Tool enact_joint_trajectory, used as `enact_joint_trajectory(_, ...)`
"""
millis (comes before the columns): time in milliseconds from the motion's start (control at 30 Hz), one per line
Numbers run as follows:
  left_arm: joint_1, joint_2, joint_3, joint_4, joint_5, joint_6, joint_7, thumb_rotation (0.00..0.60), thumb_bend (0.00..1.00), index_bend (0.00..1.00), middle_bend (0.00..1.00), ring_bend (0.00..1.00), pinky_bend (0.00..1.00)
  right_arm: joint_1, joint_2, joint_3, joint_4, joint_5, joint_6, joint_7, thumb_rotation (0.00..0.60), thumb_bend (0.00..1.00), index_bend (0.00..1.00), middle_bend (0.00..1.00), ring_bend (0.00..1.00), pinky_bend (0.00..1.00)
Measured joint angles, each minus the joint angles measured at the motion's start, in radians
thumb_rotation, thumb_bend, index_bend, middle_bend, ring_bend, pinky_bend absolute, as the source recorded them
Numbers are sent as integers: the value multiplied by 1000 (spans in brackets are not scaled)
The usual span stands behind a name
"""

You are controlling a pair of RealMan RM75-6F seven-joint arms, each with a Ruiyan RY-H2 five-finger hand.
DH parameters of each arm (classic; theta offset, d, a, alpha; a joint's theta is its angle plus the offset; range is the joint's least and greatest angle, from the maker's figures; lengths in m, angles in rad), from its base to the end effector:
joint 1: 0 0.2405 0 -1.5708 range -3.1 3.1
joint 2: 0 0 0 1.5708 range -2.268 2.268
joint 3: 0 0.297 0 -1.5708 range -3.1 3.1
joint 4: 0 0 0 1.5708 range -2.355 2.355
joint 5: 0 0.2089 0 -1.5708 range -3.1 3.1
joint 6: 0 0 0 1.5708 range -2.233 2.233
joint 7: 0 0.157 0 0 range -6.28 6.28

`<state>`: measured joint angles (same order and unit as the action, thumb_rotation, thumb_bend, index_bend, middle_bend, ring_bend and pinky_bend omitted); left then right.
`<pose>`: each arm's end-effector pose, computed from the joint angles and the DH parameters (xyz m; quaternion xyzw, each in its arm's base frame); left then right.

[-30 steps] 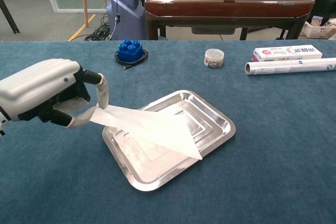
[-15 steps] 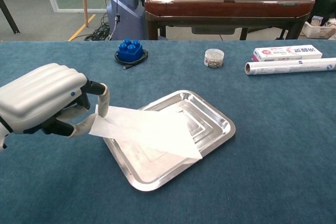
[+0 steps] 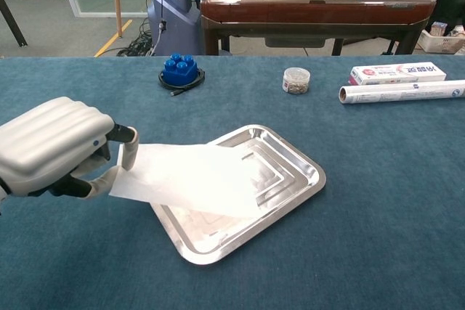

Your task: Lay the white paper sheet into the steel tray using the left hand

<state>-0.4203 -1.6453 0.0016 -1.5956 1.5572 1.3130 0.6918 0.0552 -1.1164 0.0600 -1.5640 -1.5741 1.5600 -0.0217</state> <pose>-0.1880 0.2498 -0.0298 -0.7630 -0.2147 -0.3962 0.4634 -0.3459 -0.1887 0.1908 0.6059 -0.3340 0.3978 0.6026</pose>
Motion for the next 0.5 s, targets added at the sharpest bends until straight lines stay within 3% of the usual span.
enact_joint_trajectory(367,1,24,34,-30,33,-34,-2,600,563,637,1000,1000,1000,4,-4,-3,2,0,-12,-6,600,96,469,427,343,472)
enact_joint_trajectory(500,-2,28,38,-28,55,-35,-25,600,562,558,1000,1000,1000,4,-4,-4,1,0,-11,-6,600,96,469,427,343,472)
